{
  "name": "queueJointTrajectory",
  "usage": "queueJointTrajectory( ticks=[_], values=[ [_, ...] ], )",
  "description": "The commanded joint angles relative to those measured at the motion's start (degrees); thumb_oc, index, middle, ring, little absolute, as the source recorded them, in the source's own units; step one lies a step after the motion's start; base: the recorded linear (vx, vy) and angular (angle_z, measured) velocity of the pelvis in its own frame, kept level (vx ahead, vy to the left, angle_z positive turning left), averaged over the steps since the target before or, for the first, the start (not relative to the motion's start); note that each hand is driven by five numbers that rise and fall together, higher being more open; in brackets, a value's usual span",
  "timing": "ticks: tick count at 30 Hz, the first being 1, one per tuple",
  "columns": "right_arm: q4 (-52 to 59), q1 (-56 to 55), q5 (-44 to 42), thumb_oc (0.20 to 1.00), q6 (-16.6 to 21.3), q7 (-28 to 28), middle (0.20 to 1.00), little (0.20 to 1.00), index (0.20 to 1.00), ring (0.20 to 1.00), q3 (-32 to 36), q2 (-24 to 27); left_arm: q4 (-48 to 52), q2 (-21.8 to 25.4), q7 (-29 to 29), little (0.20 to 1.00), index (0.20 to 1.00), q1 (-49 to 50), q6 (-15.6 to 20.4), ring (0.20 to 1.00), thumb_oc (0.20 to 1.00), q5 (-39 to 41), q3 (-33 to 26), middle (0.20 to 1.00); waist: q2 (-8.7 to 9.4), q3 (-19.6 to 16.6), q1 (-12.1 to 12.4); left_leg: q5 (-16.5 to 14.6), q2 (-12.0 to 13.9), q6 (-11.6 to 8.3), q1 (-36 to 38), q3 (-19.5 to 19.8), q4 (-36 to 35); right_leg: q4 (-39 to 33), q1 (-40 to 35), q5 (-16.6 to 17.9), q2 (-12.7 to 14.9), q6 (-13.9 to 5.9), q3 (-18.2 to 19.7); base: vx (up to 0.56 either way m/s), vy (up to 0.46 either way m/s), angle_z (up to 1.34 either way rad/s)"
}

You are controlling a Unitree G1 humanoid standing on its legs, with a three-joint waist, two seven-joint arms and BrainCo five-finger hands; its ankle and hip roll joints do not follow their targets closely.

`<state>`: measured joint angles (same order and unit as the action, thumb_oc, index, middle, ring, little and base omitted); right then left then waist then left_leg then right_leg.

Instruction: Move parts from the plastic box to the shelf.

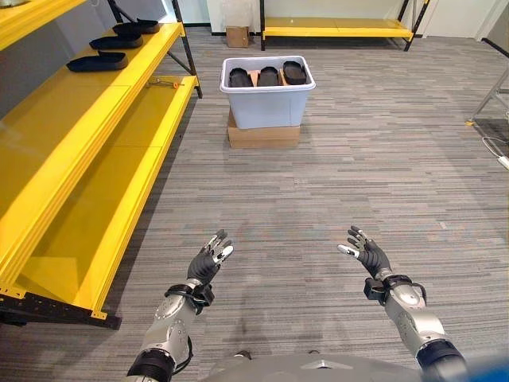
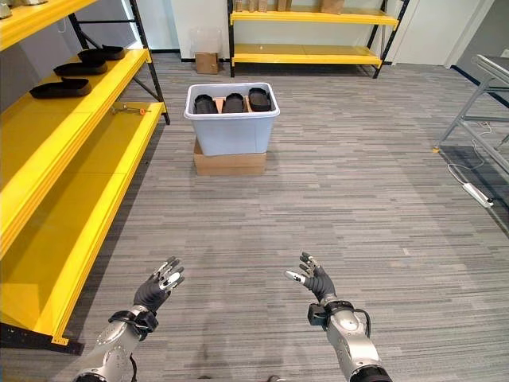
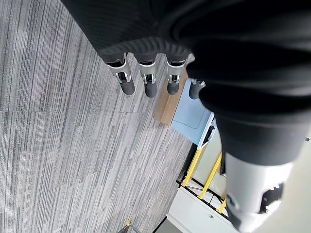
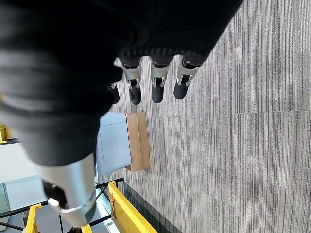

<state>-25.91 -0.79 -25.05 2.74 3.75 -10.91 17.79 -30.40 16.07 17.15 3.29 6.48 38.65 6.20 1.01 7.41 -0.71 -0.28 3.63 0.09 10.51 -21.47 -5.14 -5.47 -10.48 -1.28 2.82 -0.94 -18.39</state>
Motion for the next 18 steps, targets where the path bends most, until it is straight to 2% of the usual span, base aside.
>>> queueJointTrajectory(
  ticks=[1,18],
  values=[
    [1.36,2.87,0.85,1.000,1.94,-0.32,1.000,1.000,1.000,1.000,0.06,0.41,1.23,0.61,-0.26,1.000,1.000,-2.64,1.27,1.000,1.000,-1.93,-0.90,1.000,0.50,-0.75,-0.22,3.26,4.84,-4.43,-1.43,0.82,0.14,1.04,0.37,3.91,4.36,-4.32,-1.66,0.00,0.000,0.00],
    [1.34,3.05,1.38,1.000,1.43,-0.67,1.000,1.000,1.000,1.000,-0.09,0.23,1.02,-0.46,-1.10,1.000,1.000,-3.13,-0.87,1.000,1.000,1.86,-1.61,1.000,0.42,-0.45,-0.12,3.05,4.54,-4.17,-1.21,0.97,0.14,1.37,0.17,3.75,4.49,-4.36,-1.78,0.00,0.000,0.00]
  ],
)
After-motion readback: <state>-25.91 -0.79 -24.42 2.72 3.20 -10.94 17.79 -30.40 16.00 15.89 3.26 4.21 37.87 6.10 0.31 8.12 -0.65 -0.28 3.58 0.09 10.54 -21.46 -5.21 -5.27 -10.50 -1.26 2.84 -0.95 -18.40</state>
